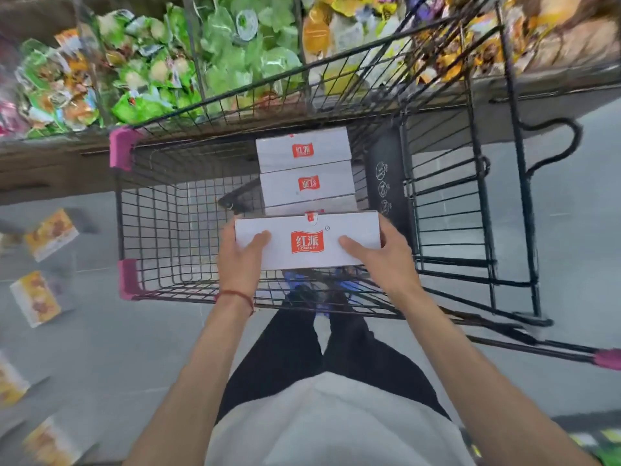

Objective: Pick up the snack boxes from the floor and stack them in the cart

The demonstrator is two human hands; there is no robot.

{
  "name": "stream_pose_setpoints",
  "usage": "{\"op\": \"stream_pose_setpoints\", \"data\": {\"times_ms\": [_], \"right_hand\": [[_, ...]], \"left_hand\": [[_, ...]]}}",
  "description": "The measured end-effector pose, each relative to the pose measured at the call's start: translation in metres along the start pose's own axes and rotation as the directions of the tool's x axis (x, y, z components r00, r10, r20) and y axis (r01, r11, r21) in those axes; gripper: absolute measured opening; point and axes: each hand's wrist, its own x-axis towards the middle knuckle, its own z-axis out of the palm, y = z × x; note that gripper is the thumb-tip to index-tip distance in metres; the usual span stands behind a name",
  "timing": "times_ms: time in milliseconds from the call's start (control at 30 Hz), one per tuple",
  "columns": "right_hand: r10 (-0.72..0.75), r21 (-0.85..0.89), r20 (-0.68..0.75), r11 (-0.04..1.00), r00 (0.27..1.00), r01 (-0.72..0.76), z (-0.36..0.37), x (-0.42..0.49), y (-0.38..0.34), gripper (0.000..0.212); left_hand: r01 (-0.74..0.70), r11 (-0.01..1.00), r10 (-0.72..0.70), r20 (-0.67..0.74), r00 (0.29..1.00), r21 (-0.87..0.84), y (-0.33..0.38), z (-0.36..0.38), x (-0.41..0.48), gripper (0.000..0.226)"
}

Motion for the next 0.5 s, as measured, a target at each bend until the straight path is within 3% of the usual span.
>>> {"op": "stream_pose_setpoints", "data": {"times_ms": [167,267,400,500], "right_hand": [[0.092,-0.074,-0.015,0.993,0.996,-0.093,0.008,0.033,0.025,0.046],[0.126,-0.115,-0.016,0.985,0.992,-0.127,0.012,0.052,0.036,0.057],[0.132,-0.102,-0.025,0.986,0.991,-0.133,0.008,0.065,0.043,0.061],[0.121,-0.093,-0.016,0.988,0.992,-0.122,0.005,0.065,0.043,0.055]], "left_hand": [[0.077,0.994,-0.079,0.019,0.997,0.083,-0.026,0.014,0.023,0.052],[0.095,0.985,-0.095,-0.011,0.995,0.141,-0.04,0.022,0.033,0.053],[0.057,0.97,-0.04,-0.078,0.996,0.235,-0.047,0.027,0.04,0.039],[0.021,0.973,-0.01,-0.05,0.999,0.23,-0.05,0.024,0.041,0.042]]}}
